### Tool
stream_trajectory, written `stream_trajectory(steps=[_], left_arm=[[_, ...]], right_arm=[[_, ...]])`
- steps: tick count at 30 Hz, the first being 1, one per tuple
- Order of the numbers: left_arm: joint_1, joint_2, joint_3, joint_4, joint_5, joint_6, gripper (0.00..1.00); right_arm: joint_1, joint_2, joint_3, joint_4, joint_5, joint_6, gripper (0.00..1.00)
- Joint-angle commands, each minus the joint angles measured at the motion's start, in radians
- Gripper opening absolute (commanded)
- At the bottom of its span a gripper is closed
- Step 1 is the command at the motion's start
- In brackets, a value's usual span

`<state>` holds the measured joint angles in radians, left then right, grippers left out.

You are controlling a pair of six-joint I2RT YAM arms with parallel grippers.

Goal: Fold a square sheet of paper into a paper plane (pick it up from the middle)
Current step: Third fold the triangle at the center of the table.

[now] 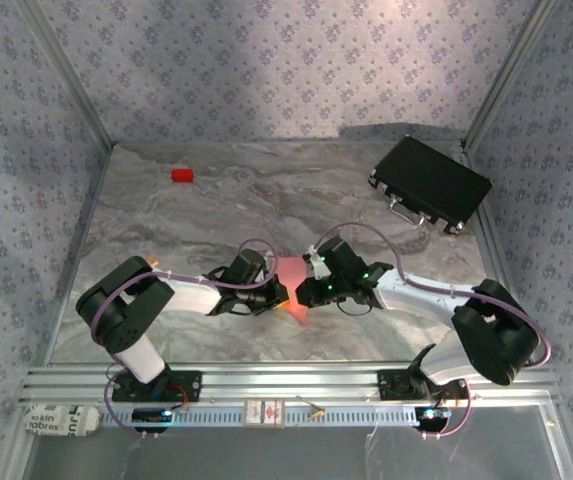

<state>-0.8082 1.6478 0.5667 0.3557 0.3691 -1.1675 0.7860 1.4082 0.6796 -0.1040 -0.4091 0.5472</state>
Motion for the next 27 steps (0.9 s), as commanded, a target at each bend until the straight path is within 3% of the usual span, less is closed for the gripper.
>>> stream_trajectory(steps=[1, 16, 27], left_arm=[[-0.007, 0.020, -0.005, -0.046, -0.032, 0.021, 0.00], [-0.007, 0.020, -0.006, -0.045, -0.031, 0.020, 0.00], [-0.008, 0.027, -0.004, -0.049, -0.031, 0.025, 0.00]], right_arm=[[0.050, 0.047, 0.042, -0.037, -0.036, 0.011, 0.07], [0.128, 0.223, 0.121, -0.083, 0.106, 0.040, 0.04], [0.111, 0.206, 0.022, 0.029, 0.035, 0.073, 0.04]])
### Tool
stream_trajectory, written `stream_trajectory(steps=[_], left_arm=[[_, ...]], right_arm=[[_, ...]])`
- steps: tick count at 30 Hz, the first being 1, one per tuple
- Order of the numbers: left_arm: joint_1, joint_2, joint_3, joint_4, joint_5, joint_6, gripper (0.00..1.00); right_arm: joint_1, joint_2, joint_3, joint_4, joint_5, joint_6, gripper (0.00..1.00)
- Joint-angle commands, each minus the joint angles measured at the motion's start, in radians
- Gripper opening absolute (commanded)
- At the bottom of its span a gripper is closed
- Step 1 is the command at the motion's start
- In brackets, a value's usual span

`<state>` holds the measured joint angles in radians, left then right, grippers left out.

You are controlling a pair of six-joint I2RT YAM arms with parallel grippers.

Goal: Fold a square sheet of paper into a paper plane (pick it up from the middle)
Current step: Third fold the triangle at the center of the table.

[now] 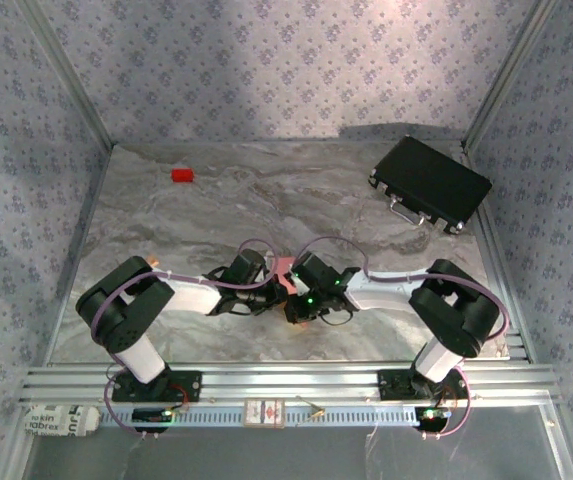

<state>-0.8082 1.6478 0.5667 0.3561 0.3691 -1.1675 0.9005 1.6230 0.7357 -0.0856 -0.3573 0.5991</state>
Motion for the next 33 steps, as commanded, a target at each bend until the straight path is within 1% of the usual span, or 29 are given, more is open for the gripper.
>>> stream_trajectory(steps=[1, 20, 25, 33], left_arm=[[-0.007, 0.029, -0.004, -0.050, -0.031, 0.024, 0.00], [-0.005, 0.050, -0.009, -0.076, -0.044, 0.021, 0.00], [-0.006, 0.068, -0.008, -0.067, -0.039, 0.014, 0.00], [-0.004, 0.070, -0.008, -0.072, -0.044, 0.012, 0.00]], right_arm=[[-0.005, -0.013, -0.042, 0.020, -0.021, 0.046, 0.04], [-0.050, -0.081, -0.185, 0.161, -0.106, 0.119, 0.07], [-0.053, -0.104, -0.228, 0.191, -0.105, 0.145, 0.08], [-0.057, -0.153, -0.281, 0.184, -0.106, 0.151, 0.09]])
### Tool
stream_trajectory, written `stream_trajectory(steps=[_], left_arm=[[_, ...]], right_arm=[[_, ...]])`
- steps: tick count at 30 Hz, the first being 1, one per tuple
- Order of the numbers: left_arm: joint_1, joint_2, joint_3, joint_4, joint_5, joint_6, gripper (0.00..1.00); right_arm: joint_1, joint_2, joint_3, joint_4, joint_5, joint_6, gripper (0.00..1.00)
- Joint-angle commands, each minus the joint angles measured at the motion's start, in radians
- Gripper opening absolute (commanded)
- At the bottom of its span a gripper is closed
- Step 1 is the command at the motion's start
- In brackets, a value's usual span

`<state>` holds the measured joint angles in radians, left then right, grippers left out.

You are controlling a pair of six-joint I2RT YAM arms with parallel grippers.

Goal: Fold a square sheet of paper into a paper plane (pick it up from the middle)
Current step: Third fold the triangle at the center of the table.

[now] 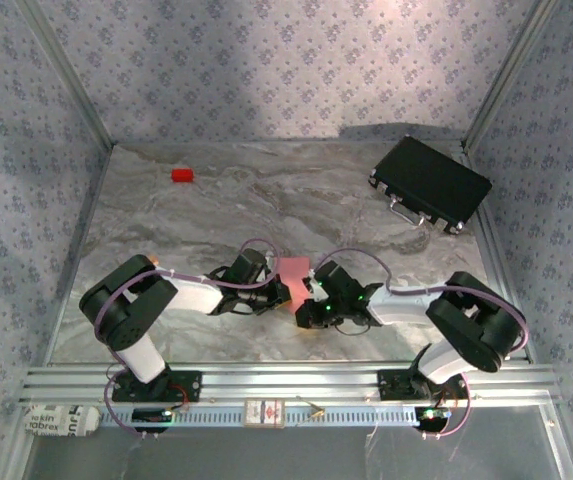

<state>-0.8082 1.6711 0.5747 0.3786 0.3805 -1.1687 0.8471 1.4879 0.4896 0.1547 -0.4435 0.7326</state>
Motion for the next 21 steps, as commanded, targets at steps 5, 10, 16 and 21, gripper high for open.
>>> stream_trajectory(steps=[5, 10, 16, 21], left_arm=[[-0.004, 0.049, -0.016, -0.095, -0.055, 0.014, 0.00], [-0.004, 0.047, -0.015, -0.095, -0.052, 0.014, 0.00], [-0.003, 0.043, -0.015, -0.096, -0.055, 0.015, 0.00], [-0.004, 0.046, -0.011, -0.091, -0.052, 0.014, 0.00]], right_arm=[[-0.006, -0.048, -0.077, -0.056, -0.026, 0.031, 0.10], [-0.022, -0.137, -0.105, -0.038, -0.049, 0.075, 0.10], [-0.042, -0.254, -0.028, -0.105, 0.023, 0.080, 0.07], [-0.046, -0.132, 0.044, -0.071, 0.008, 0.078, 0.06]])
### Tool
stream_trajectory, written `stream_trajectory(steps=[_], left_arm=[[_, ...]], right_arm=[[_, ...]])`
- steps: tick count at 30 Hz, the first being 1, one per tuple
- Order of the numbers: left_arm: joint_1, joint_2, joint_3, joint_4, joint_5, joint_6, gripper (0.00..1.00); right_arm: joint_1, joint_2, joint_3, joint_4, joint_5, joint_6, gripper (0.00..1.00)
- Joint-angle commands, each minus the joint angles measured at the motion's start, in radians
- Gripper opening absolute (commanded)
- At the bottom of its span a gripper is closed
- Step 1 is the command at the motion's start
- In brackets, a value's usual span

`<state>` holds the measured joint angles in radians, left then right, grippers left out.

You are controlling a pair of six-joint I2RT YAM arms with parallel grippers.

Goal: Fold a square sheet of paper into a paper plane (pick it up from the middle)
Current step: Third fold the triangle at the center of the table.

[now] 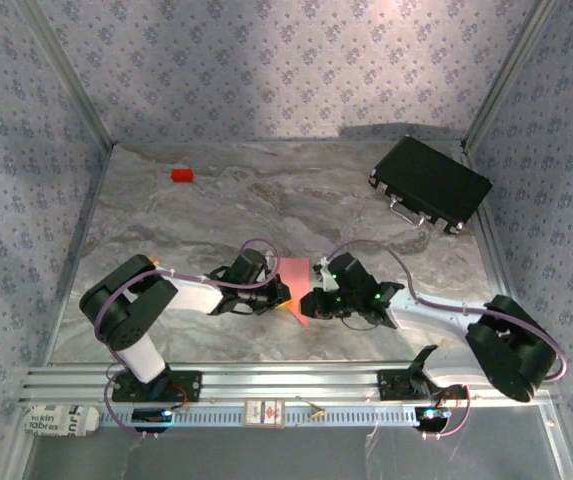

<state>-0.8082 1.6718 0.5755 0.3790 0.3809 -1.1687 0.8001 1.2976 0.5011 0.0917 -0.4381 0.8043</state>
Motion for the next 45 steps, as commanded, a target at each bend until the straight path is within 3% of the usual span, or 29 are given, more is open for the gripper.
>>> stream_trajectory(steps=[1, 8, 16, 25, 30, 37, 45], left_arm=[[-0.004, 0.045, -0.011, -0.091, -0.053, 0.013, 0.00], [-0.004, 0.047, -0.016, -0.091, -0.048, 0.016, 0.00], [-0.004, 0.017, 0.011, -0.077, -0.029, 0.045, 0.00], [-0.014, -0.100, 0.052, -0.164, -0.060, 0.087, 0.14], [-0.036, -0.114, 0.029, -0.133, -0.052, 0.069, 0.05], [-0.080, -0.056, 0.050, -0.096, -0.047, 0.046, 0.04], [-0.028, 0.018, 0.006, -0.144, -0.124, 0.046, 0.01]], right_arm=[[0.007, 0.086, 0.046, 0.008, -0.005, 0.008, 0.06], [0.002, 0.206, 0.085, -0.015, -0.003, 0.007, 0.05], [-0.004, 0.237, -0.003, -0.091, 0.061, 0.020, 0.00], [-0.004, 0.239, 0.007, -0.103, 0.081, 0.026, 0.00], [-0.004, 0.246, 0.014, -0.102, 0.082, 0.036, 0.00], [-0.004, 0.239, 0.014, -0.104, 0.082, 0.035, 0.00], [-0.004, 0.236, 0.000, -0.103, 0.089, 0.032, 0.00]])
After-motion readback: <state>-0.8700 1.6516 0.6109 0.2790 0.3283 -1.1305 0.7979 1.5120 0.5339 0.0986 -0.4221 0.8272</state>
